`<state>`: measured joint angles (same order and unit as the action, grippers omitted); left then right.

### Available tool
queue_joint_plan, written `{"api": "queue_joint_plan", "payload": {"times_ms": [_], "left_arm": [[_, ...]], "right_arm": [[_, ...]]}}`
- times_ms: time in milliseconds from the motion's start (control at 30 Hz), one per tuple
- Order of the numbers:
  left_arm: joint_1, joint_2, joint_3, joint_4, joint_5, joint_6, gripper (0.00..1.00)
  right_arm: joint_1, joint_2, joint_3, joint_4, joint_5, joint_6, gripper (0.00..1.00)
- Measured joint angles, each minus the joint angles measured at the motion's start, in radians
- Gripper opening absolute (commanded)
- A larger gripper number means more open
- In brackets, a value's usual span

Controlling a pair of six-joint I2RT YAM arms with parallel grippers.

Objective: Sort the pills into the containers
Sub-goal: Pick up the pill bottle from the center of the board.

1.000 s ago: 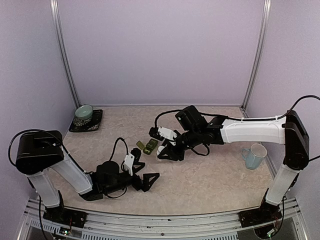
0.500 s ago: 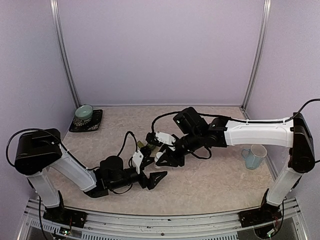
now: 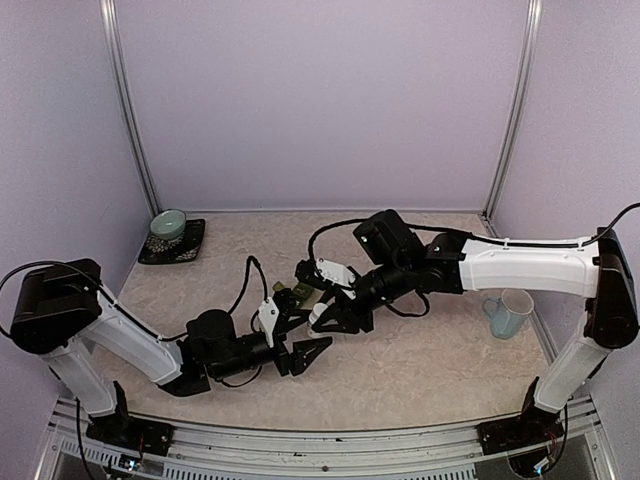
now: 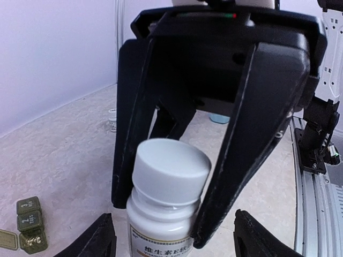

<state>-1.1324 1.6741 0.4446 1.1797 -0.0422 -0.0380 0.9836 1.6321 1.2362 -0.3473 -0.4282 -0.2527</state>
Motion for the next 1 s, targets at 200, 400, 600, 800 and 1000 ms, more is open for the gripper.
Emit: {"api": "queue_joint_plan", "payload": {"times_ms": [200, 400, 600, 800, 1000], "left_arm": [[-0.007, -0.020, -0.005, 0.022, -0.003, 0.016, 0.67], [-0.014, -0.020, -0.006, 0.025, -0.004, 0.021, 0.67], [-0.014, -0.020, -0.013, 0.034, -0.017, 0.024, 0.57], [-0.015, -0.033, -0.023, 0.041, -0.024, 0.030, 0.56], [-0.019, -0.043, -0.023, 0.044, -0.023, 0.041, 0.52]], "right_arm": [[0.000, -0.011, -0.012, 0.001, -0.025, 0.015, 0.38], [0.000, -0.042, -0.014, 0.010, -0.056, 0.031, 0.38], [0.000, -0.053, -0.014, 0.018, -0.074, 0.039, 0.38], [0.000, -0.053, -0.014, 0.018, -0.083, 0.043, 0.38], [0.000, -0.053, -0.018, 0.019, -0.085, 0.046, 0.38]]}}
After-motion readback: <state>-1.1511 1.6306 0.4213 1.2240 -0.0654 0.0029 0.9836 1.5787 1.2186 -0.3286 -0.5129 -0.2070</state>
